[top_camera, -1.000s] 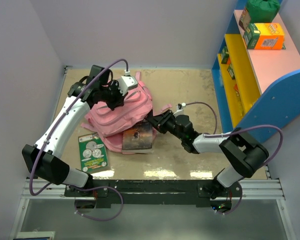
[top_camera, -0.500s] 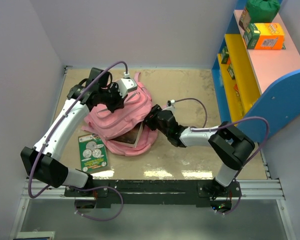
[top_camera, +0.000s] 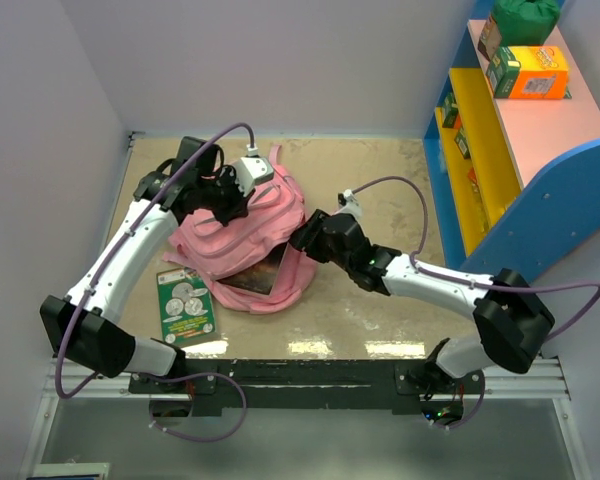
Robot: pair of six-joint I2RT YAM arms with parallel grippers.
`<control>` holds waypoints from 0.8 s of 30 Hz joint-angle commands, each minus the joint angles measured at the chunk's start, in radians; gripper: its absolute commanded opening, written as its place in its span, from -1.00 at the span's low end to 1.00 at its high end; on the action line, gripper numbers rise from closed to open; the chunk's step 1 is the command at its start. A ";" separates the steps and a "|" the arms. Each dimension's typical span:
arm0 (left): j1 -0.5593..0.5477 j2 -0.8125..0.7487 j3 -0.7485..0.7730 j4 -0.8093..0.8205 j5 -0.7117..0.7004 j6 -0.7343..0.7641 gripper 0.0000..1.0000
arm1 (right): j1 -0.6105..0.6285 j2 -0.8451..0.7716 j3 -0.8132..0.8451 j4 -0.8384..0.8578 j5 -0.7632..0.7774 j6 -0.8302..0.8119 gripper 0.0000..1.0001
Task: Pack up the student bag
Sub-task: Place the book in the student bag.
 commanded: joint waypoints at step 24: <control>-0.003 0.042 0.066 0.174 0.056 -0.103 -1.00 | 0.065 0.235 0.128 0.088 0.046 -0.085 -0.90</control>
